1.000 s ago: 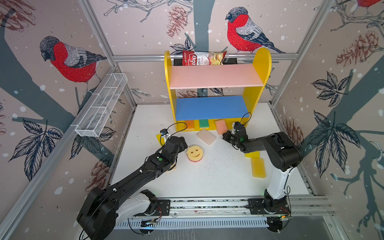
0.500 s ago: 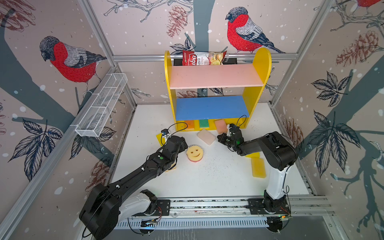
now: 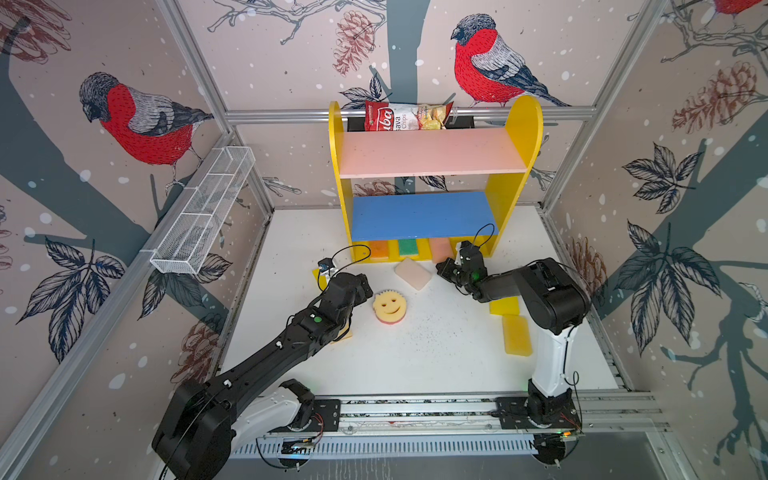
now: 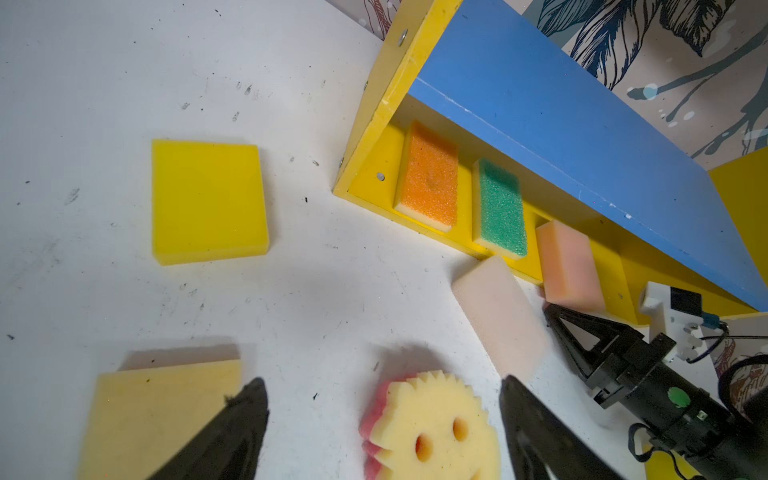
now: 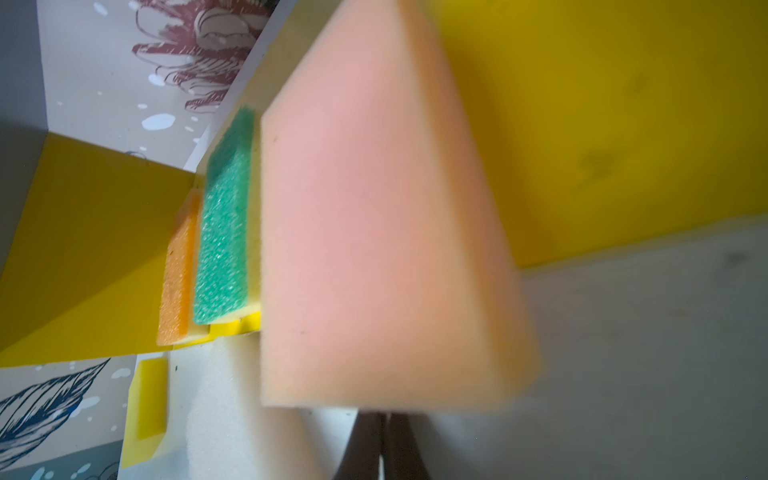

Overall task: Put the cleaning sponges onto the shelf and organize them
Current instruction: 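Push the peach sponge upright into the slot against the green sponge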

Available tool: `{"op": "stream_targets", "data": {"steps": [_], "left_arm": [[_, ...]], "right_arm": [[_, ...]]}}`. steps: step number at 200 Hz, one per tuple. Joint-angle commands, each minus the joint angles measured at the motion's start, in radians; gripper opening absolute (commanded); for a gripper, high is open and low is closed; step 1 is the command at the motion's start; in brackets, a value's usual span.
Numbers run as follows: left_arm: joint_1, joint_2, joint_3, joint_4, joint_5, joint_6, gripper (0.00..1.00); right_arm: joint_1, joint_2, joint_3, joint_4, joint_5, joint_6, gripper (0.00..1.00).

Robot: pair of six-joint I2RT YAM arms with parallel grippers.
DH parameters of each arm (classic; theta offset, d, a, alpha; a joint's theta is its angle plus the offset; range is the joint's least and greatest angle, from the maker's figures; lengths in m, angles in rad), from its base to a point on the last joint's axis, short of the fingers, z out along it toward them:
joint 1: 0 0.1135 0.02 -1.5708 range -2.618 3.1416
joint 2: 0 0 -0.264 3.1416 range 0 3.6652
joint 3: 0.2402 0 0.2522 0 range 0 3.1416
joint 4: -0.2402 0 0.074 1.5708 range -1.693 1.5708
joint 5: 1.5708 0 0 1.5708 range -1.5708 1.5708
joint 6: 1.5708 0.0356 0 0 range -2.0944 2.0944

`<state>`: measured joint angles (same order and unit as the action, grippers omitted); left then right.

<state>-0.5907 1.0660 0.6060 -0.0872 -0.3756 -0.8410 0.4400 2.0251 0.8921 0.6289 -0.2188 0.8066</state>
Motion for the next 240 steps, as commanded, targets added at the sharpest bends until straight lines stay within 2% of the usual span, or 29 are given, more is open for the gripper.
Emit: {"op": "stream_targets", "data": {"steps": [1, 70, 168, 205, 240], "left_arm": [[0.003, 0.011, 0.008, 0.011, -0.002, -0.005, 0.86], [0.004, 0.005, 0.009, 0.005, -0.003, -0.002, 0.86], [0.006, 0.011, 0.02, 0.003, 0.006, 0.0, 0.86], [0.006, -0.007, 0.022, -0.023, -0.007, 0.005, 0.86], [0.008, -0.027, 0.013, -0.023, -0.014, 0.003, 0.86]], "right_arm": [[0.008, 0.018, 0.003, -0.028, -0.006, 0.016, 0.0], [-0.056, 0.002, 0.005, -0.035, 0.001, 0.001, 0.0], [-0.025, 0.048, 0.059, -0.053, -0.022, -0.001, 0.0], [-0.035, -0.031, -0.009, -0.083, -0.006, -0.039, 0.0], [-0.081, -0.116, -0.137, -0.039, -0.02, -0.02, 0.0]]}}
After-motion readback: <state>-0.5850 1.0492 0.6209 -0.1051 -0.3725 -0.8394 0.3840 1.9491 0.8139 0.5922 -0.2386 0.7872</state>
